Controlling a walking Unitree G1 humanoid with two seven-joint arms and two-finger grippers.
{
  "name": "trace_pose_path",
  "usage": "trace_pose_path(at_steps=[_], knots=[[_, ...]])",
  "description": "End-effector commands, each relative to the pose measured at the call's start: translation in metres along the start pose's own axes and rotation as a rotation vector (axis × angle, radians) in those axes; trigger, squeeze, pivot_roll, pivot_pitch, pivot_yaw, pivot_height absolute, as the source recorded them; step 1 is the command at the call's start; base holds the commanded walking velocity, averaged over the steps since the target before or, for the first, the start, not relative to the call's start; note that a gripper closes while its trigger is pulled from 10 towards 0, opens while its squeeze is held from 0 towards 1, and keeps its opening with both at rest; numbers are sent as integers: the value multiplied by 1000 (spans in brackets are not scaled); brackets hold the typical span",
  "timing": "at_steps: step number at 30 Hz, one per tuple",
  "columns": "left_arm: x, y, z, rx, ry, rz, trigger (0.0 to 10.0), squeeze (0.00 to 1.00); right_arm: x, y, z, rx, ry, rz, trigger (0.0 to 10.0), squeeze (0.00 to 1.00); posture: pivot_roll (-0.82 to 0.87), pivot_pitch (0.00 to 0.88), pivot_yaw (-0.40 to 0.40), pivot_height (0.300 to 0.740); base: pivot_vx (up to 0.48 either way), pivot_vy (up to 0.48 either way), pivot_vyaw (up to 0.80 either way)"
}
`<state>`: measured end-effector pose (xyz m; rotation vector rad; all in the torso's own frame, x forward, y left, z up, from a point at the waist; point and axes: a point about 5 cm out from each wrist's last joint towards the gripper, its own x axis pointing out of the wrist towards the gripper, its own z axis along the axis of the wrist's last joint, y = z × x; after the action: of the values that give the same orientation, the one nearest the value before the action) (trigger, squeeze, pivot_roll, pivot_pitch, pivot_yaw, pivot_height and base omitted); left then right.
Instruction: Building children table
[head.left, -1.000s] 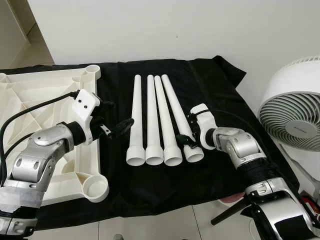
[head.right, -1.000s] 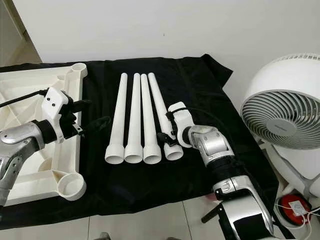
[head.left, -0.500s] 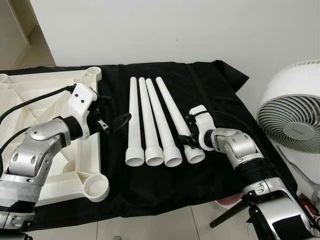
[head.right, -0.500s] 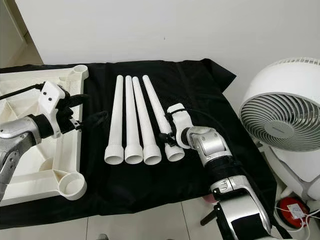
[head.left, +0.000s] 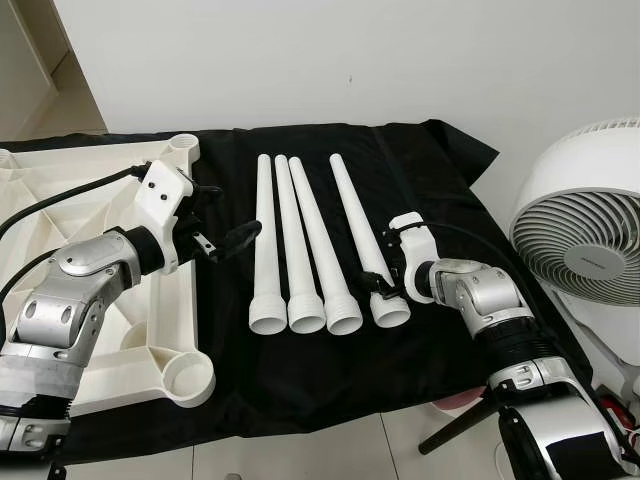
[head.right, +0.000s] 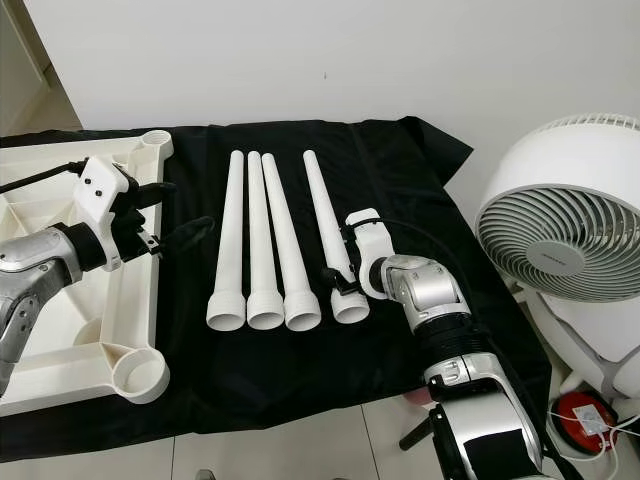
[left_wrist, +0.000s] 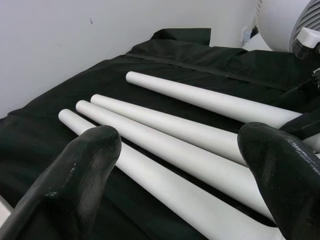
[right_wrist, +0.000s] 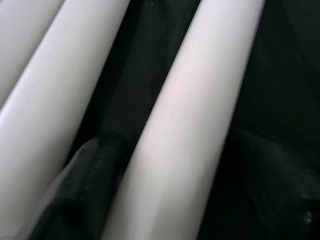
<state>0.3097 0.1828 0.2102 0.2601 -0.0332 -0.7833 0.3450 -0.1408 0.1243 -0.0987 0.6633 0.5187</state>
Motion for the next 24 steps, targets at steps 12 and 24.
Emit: trace_pose_path(at_steps=[12,24], knots=[[0,10,9,30,-10,-74,10000,0,8,8,-11,228,15,118,0,0,-67,34,20,740,0,0,0],[9,22,28,-42,-93,-78,10000,0,-13,-15,38,234,-271,34,10000,0,-69,47,33,740,0,0,0]])
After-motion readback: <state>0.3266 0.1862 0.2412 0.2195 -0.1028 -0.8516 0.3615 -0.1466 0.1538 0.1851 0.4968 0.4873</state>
